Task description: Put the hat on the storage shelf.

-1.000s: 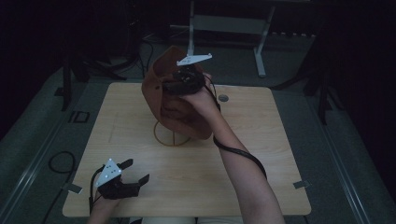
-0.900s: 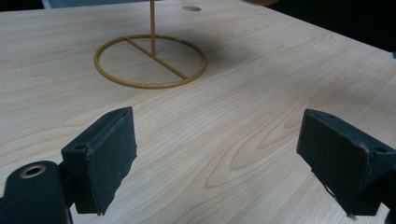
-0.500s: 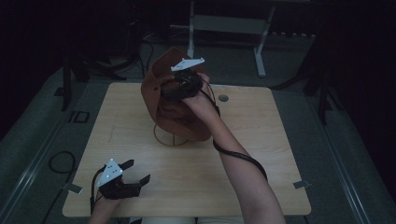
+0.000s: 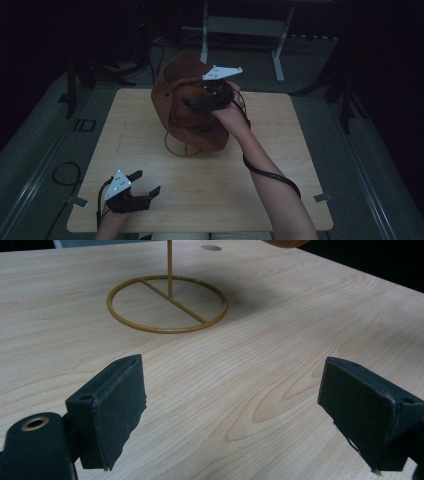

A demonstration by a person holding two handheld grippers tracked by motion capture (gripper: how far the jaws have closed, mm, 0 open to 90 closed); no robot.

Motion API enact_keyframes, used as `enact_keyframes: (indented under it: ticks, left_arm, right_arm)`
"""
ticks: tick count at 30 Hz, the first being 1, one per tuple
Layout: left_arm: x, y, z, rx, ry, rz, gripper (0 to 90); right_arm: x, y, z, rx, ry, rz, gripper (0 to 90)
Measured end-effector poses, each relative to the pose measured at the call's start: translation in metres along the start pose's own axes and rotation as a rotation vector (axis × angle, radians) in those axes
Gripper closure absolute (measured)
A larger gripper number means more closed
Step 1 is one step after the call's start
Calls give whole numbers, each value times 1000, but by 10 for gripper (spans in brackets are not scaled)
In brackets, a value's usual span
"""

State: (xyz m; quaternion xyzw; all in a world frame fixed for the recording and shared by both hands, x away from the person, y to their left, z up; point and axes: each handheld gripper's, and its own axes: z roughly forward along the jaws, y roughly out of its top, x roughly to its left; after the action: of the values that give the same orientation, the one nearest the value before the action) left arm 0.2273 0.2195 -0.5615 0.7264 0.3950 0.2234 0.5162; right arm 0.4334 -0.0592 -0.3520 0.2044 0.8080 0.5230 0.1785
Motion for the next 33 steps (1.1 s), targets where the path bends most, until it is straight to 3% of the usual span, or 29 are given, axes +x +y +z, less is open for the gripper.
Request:
enact_keyframes:
  ticks: [7, 15, 33]
  left_arm:
    - [-1, -3, 3, -4, 8, 12, 120]
    - [-1, -5, 3, -9, 15, 23, 116]
    - [-1, -6, 5, -12, 17, 7, 117]
  right_arm:
    - [-2, -20, -15, 39, 18, -6, 132]
    - [-3, -43, -35, 31, 41, 15, 133]
    - [-6, -119, -72, 58, 58, 60, 133]
